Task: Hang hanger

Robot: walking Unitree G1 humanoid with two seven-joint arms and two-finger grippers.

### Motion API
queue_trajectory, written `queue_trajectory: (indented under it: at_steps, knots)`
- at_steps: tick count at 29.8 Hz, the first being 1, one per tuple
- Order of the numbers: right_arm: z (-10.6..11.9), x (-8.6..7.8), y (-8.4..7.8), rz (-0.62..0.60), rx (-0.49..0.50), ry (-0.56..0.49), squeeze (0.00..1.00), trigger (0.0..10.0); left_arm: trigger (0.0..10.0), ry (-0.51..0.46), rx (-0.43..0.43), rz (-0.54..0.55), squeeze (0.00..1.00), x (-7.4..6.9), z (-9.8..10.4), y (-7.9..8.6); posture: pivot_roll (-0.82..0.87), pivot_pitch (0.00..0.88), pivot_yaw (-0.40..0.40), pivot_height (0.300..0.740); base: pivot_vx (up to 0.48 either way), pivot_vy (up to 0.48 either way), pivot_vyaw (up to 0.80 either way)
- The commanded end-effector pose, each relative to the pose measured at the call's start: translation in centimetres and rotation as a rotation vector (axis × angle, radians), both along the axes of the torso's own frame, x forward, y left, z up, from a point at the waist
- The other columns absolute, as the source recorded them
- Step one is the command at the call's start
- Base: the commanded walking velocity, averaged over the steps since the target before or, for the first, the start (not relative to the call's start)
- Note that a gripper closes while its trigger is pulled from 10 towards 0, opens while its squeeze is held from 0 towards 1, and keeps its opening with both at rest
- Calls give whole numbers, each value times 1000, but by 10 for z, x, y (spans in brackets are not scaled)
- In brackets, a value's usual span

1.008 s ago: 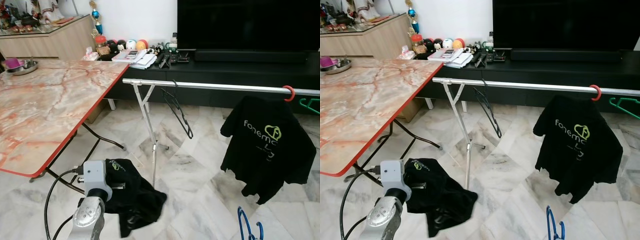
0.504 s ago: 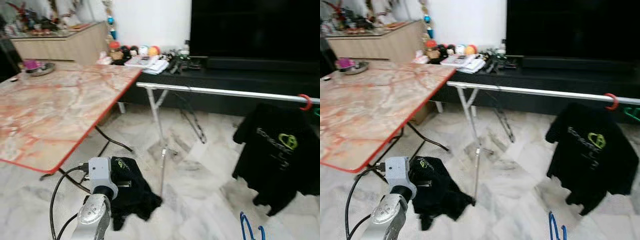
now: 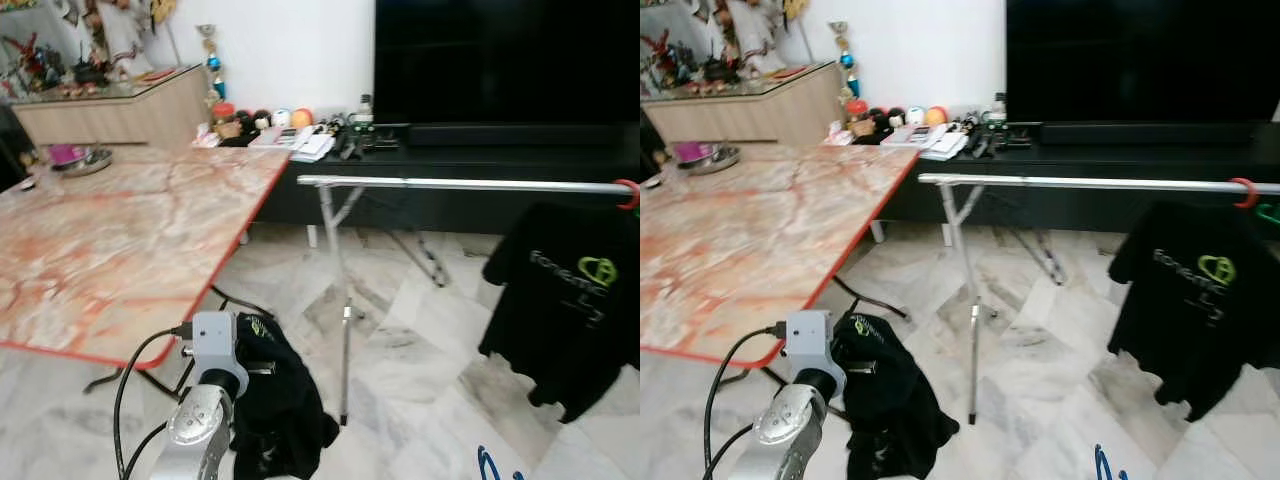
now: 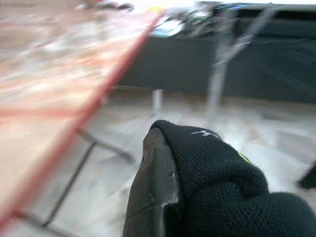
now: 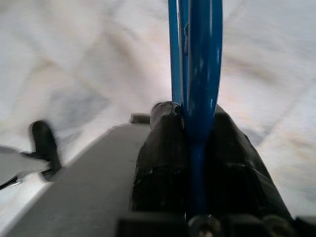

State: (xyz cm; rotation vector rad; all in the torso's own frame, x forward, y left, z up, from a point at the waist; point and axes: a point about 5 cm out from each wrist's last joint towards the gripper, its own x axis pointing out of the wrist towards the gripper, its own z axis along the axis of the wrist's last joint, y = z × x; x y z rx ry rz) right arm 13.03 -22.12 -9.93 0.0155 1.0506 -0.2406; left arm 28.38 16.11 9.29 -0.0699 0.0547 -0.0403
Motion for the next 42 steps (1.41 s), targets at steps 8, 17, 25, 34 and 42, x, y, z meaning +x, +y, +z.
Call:
queue_trajectory:
  at_steps: [8, 17, 25, 34, 42]
  knots:
    - [3, 9, 4, 32, 3, -27, 0, 10000, 10000, -33, 9, 4, 0, 2, 9, 3, 76, 0, 57, 740, 0, 480, 0]
    - [2, 8, 3, 34, 2, -19, 0, 10000, 10000, -38, 15, 7, 0, 1, 10, 3, 79, 0, 52, 740, 0, 480, 0]
    - [3, 8, 2, 37, 0, -19, 0, 10000, 10000, -42, 16, 10, 0, 2, 11, 3, 84, 0, 45, 740, 0, 480, 0]
    - [3, 9, 2, 42, -2, -16, 0, 10000, 10000, -53, 19, 18, 0, 4, 14, 6, 90, 6, 41, 740, 0, 480, 0]
    - [3, 10, 1, 48, -8, -17, 0, 10000, 10000, -73, 33, 25, 0, 5, 18, 9, 96, 29, 40, 740, 0, 280, 0]
